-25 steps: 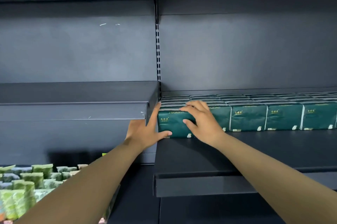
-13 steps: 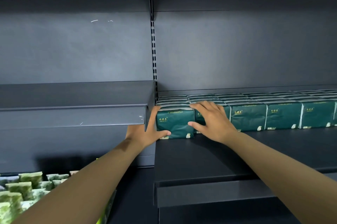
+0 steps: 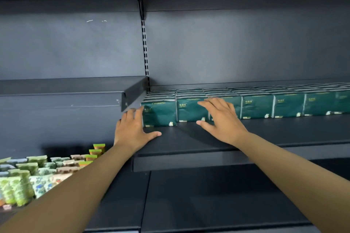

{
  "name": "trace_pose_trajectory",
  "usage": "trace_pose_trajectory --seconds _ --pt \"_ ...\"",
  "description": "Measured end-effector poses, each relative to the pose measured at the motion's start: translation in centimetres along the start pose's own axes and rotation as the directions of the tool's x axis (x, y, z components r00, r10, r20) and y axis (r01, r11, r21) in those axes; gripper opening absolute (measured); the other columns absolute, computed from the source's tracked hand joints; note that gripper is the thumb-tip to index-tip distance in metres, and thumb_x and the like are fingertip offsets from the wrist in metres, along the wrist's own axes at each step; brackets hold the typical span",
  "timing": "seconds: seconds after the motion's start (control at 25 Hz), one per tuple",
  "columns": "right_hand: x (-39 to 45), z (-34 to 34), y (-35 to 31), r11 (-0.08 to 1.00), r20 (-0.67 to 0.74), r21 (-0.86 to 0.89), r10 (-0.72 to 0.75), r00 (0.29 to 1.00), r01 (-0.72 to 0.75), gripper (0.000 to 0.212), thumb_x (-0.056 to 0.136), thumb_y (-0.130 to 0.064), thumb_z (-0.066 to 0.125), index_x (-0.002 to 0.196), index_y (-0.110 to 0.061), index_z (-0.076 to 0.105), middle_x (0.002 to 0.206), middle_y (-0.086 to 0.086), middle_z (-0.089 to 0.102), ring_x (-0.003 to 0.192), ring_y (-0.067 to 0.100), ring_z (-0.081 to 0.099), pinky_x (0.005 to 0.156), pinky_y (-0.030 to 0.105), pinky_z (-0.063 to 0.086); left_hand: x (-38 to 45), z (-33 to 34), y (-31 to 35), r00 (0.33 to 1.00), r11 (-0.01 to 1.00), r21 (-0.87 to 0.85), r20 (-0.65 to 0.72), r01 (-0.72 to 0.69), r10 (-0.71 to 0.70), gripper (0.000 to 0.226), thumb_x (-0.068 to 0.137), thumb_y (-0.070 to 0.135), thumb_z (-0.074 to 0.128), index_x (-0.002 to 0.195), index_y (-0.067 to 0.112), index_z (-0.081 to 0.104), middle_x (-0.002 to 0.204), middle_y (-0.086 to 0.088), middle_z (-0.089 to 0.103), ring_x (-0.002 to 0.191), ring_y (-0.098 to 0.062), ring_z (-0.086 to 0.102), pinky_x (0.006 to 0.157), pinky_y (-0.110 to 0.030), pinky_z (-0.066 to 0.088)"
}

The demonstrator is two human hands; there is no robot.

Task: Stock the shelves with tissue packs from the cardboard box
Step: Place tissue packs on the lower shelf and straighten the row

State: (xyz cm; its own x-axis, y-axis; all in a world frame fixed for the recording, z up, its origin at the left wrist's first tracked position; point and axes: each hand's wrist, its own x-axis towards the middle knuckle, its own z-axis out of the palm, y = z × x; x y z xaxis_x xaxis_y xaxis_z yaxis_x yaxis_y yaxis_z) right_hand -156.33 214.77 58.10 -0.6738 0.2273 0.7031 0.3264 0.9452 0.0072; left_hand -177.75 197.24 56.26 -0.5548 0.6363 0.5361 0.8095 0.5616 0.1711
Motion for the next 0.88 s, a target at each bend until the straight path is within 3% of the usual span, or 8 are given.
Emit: trace_pose_trajectory --seconds 0.2,0.36,0.56,0.88 --pt "-10.0 -6.4 4.4 1.0 0.051 -0.024 -0.016 0.999 0.017 0.056 0.088 -0.042 0.058 0.137 -0.022 0.041 0.135 -0.002 0.042 0.131 0.017 0.03 0.104 0.034 0.019 -8.4 -2.1 7.9 0.992 0.998 -0.047 -0.117 -0.045 0.039 0.094 0.069 0.064 0.069 0.141 0.014 0.036 0.137 -0.011 0.042 0.127 -0.03 0.038 0.103 -0.043 0.033" --pt "-20.6 -10.0 8.4 1.0 0.184 -0.007 0.01 0.983 -0.009 0.058 0.088 -0.042 0.059 0.139 -0.024 0.038 0.139 -0.003 0.038 0.133 0.016 0.027 0.106 0.035 0.02 -18.1 0.1 16.2 0.997 0.998 -0.037 -0.069 -0.046 0.044 0.093 0.07 0.061 0.071 0.142 0.012 0.037 0.143 -0.015 0.036 0.133 -0.032 0.033 0.105 -0.046 0.032" --pt "-33.3 -11.5 12.7 0.992 0.349 0.024 0.107 0.931 -0.123 0.059 0.086 -0.039 0.062 0.138 -0.024 0.04 0.14 -0.002 0.039 0.134 0.017 0.027 0.107 0.037 0.02 -29.3 5.1 24.6 0.976 0.999 -0.029 0.217 -0.026 0.031 0.092 0.078 0.065 0.06 0.148 0.021 0.021 0.153 -0.007 0.017 0.141 -0.023 0.016 0.112 -0.037 0.021" --pt "-48.2 -10.6 17.5 0.962 0.558 0.004 0.223 0.799 -0.272 0.058 0.089 -0.041 0.057 0.141 -0.027 0.034 0.142 -0.005 0.035 0.135 0.015 0.024 0.106 0.034 0.022 -39.7 14.2 31.7 0.872 0.996 -0.084 0.489 0.002 0.04 0.091 0.08 0.067 0.055 0.15 0.022 0.017 0.155 -0.007 0.015 0.142 -0.023 0.015 0.113 -0.038 0.021"
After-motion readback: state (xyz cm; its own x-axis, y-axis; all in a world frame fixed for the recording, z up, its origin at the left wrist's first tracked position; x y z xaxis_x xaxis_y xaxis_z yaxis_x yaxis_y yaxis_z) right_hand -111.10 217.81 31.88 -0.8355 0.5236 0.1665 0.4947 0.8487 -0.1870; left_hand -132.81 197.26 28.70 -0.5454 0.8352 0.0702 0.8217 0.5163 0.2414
